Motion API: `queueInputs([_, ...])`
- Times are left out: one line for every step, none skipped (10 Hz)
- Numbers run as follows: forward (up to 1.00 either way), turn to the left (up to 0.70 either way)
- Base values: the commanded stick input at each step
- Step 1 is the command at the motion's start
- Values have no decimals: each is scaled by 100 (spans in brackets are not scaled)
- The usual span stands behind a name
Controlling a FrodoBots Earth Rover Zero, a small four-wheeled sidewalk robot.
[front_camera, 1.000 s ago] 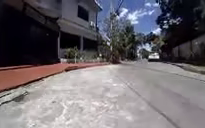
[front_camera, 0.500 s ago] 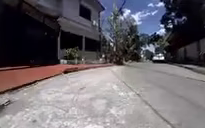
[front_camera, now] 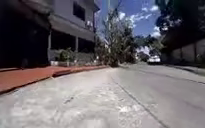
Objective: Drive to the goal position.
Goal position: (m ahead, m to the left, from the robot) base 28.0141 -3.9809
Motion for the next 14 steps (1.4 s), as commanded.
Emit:
queueInputs([100,-40])
queueInputs([100,-11])
queueInputs([100,0])
queueInputs([100,0])
queueInputs([100,0])
queueInputs([100,0])
queueInputs([100,0])
queueInputs([100,0])
queueInputs([100,0])
queueInputs([100,0])
queueInputs([100,0])
queueInputs([100,0])
queueInputs([100,0])
queueInputs([100,0])
